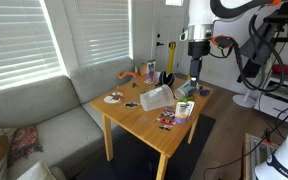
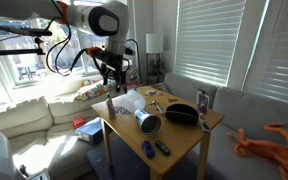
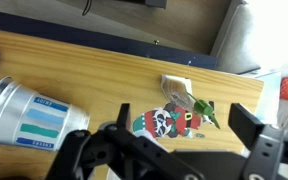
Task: Pick up the clear cup and put it the right way up on the table, pick up the silver cup and put it the right way up on the table, pick up the silver spoon and put it in the clear cup
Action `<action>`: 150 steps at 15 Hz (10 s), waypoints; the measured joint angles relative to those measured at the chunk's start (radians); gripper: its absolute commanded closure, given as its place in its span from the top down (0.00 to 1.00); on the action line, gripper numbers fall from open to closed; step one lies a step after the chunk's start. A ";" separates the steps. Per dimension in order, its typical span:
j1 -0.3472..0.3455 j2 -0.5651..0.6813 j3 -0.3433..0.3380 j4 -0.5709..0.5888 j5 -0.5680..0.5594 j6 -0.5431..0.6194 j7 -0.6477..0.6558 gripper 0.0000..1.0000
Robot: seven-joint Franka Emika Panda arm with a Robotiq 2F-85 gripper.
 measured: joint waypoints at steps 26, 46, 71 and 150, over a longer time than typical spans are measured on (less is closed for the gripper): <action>-0.060 0.253 -0.038 -0.001 0.381 0.395 -0.057 0.36; -0.058 0.257 -0.012 0.142 0.153 0.142 -0.081 0.01; 0.088 0.549 0.163 0.498 -0.495 -0.221 -0.417 0.69; -0.112 0.186 -0.009 -0.029 -0.126 0.289 0.176 0.55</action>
